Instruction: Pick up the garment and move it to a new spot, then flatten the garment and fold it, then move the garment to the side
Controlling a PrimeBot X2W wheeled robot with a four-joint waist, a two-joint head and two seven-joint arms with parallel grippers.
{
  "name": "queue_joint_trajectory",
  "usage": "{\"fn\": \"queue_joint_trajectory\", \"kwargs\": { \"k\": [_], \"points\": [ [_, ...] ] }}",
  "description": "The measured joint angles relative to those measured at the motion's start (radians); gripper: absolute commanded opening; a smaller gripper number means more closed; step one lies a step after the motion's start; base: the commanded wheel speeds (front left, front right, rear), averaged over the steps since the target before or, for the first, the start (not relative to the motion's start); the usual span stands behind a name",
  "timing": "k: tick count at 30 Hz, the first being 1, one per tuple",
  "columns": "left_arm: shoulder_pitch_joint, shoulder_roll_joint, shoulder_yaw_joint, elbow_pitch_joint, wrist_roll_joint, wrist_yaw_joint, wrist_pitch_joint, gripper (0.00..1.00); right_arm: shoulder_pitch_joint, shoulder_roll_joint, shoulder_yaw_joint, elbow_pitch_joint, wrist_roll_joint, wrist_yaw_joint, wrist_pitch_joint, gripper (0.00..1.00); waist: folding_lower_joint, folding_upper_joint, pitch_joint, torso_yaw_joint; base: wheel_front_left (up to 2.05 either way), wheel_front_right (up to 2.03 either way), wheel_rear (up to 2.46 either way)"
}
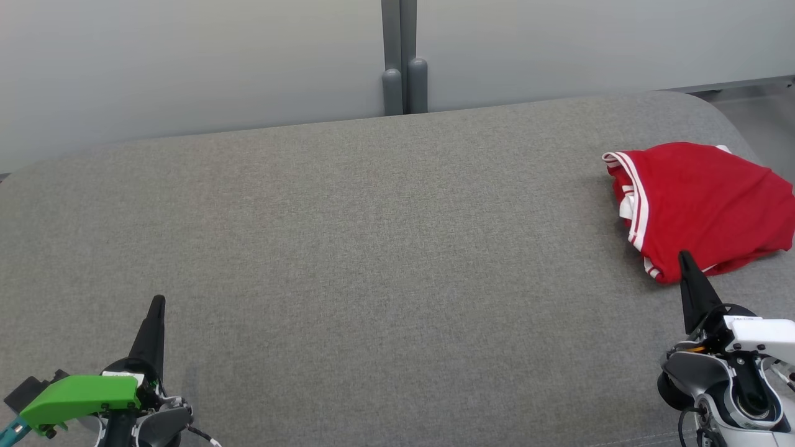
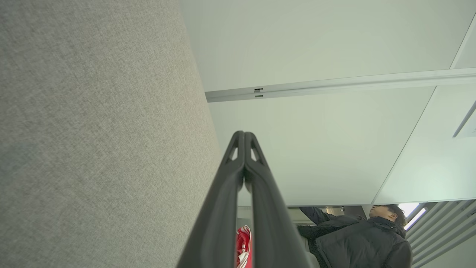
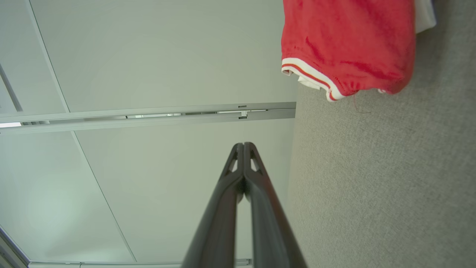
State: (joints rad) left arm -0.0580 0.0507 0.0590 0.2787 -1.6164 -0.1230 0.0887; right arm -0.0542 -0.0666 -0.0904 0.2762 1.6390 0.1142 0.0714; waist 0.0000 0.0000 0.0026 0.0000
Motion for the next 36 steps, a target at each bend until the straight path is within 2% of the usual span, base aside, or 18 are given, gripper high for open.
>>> {"fn": "queue_joint_trajectory", "kwargs": {
  "k": [36],
  "points": [
    [-0.001,0.0,0.001,0.003,0.0,0.0,0.004,0.0,0.0,0.0,-0.002,0.006,0.0,0.0,0.001,0.0,0.0,0.0,0.0,0.0,0.0,0.0,0.0]
  ]
}}
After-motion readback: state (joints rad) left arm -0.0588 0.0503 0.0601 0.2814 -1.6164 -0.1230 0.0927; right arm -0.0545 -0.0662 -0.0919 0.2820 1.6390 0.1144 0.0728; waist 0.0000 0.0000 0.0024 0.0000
